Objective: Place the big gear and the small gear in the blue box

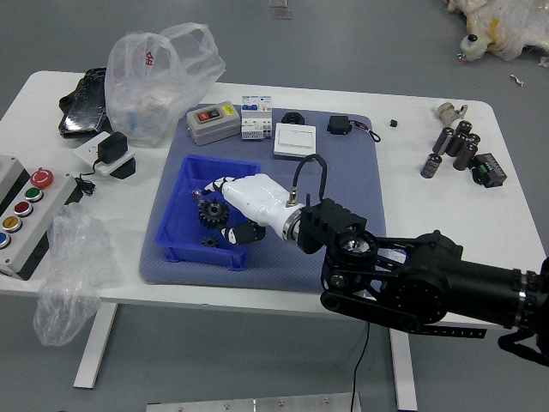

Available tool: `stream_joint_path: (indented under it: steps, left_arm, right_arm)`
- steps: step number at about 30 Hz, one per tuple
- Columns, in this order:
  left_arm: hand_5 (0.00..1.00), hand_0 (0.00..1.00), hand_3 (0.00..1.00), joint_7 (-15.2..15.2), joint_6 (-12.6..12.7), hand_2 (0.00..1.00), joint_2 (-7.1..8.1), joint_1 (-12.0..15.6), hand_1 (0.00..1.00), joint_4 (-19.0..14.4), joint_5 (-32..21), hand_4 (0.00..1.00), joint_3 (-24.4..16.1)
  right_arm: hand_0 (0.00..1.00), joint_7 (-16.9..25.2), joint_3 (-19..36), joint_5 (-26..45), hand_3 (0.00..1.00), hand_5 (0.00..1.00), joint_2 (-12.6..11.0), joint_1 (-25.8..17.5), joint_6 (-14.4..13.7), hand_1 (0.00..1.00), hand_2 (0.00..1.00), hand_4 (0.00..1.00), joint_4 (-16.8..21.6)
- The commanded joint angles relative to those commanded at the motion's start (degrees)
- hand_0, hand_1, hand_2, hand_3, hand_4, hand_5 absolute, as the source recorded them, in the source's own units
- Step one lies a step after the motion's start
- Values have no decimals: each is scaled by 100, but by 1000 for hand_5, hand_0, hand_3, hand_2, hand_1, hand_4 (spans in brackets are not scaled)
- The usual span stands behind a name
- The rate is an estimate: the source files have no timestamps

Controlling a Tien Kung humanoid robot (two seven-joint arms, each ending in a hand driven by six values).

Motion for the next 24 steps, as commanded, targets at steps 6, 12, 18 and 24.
stream_joint_path:
  steps: [6, 12, 18, 24]
  left_arm:
    - [665, 656, 747, -3, 0, 589, 1, 1, 590, 0, -5, 736, 4]
    - [665, 656, 747, -6, 1, 589, -3, 10, 590, 0, -13, 736, 9]
    - [662, 656, 747, -18, 5, 589, -10, 15, 590, 2, -40, 736, 30]
    - [663, 656, 747, -30, 16, 589, -15, 38, 590, 4, -93, 736, 59]
  right_arm:
    - [410, -18, 1, -20, 998, 301, 2, -5, 5, 714, 998, 643, 2]
    - [412, 5, 186, -103, 998, 308, -17, -71, -119, 705, 998, 644, 34]
    - [444, 117, 873, -187, 997, 308, -221, -298, -418, 706, 958, 642, 226]
    - [771, 648, 1713, 246, 969, 315, -571, -798, -1053, 880, 931, 641, 329]
